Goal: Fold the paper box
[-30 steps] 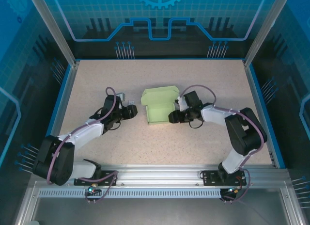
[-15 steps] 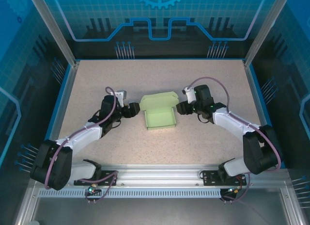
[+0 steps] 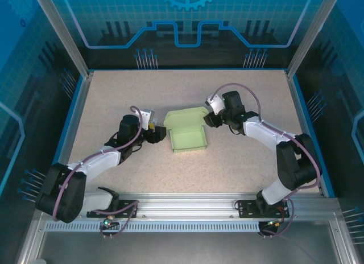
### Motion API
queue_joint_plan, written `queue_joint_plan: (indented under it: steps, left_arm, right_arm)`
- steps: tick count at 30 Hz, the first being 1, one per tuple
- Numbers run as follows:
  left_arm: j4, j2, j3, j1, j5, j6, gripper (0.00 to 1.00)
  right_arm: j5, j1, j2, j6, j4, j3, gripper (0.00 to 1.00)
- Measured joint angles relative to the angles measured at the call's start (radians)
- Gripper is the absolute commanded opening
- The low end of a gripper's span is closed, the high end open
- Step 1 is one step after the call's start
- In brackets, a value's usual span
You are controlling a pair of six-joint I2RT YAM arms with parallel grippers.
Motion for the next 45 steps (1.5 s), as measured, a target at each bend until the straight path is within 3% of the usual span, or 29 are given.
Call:
queue_joint_plan:
  steps: [6, 13, 19, 23, 31, 35, 41, 45]
  left_arm:
    - [-0.003, 0.051, 0.047, -0.009, -0.001, 0.045, 0.71]
    - [-0.017, 0.136, 0.128, -0.017, -0.007, 0.095, 0.54]
    - [-0.027, 0.183, 0.177, -0.029, -0.008, 0.105, 0.50]
    - [-0.031, 0.202, 0.189, -0.030, -0.014, 0.113, 0.53]
    - [-0.046, 0.170, 0.190, -0.022, -0.065, 0.130, 0.76]
    - [-0.077, 0.174, 0.222, -0.008, -0.062, 0.167, 0.82]
    - [-0.109, 0.270, 0.340, 0.005, -0.025, 0.214, 0.81]
    - [-0.123, 0.341, 0.398, 0.005, -0.007, 0.233, 0.71]
  right_arm:
    - [0.016, 0.037, 0.032, -0.037, -0.006, 0.029, 0.28]
    - [0.056, 0.055, 0.050, -0.056, -0.018, 0.037, 0.20]
    - [0.073, 0.055, 0.050, -0.056, -0.018, 0.037, 0.18]
    - [0.085, 0.055, 0.050, -0.060, -0.019, 0.037, 0.23]
    - [0.114, 0.055, 0.048, -0.072, -0.045, 0.037, 0.41]
    - [0.113, 0.055, 0.026, -0.061, -0.056, 0.037, 0.43]
    - [0.101, 0.054, 0.002, -0.051, -0.056, 0.037, 0.42]
    - [0.098, 0.050, 0.002, -0.043, -0.061, 0.037, 0.36]
